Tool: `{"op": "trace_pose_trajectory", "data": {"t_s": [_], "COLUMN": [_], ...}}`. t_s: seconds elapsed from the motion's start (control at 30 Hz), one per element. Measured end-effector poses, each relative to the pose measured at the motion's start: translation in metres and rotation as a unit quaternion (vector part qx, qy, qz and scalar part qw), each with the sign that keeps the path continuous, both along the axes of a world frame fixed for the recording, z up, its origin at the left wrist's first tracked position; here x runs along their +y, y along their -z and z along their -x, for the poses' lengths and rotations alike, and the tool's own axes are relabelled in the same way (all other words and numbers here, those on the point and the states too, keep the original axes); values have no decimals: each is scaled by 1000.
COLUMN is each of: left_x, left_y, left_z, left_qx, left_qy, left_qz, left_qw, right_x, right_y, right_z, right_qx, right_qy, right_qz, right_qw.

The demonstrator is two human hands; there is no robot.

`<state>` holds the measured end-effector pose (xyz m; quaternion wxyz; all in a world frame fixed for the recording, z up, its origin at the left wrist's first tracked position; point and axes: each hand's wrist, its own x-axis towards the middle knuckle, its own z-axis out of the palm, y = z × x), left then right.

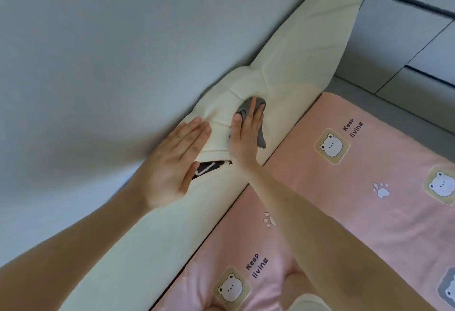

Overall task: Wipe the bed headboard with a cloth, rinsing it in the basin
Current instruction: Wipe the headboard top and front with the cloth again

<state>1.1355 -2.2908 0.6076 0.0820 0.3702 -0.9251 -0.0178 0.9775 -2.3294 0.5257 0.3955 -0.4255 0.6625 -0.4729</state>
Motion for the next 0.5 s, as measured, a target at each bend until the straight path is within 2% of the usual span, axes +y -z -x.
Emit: {"op": "trace_pose_trajectory", "data": {"t_s": [0.27, 0.5], "left_x": [4, 1], "left_y": [-2, 2], "left_z": [1, -3], "left_qx": [-30, -33], "left_qy": [-22, -11], "left_qz": [-6, 39], "left_qw": [999, 999], "right_x": [-1, -7], "right_y": [31, 72], "right_z": [4, 24], "right_qx": [32, 96], "right_qy": [-4, -46], "right_qz": [65, 162], "right_qw": [997, 981]}}
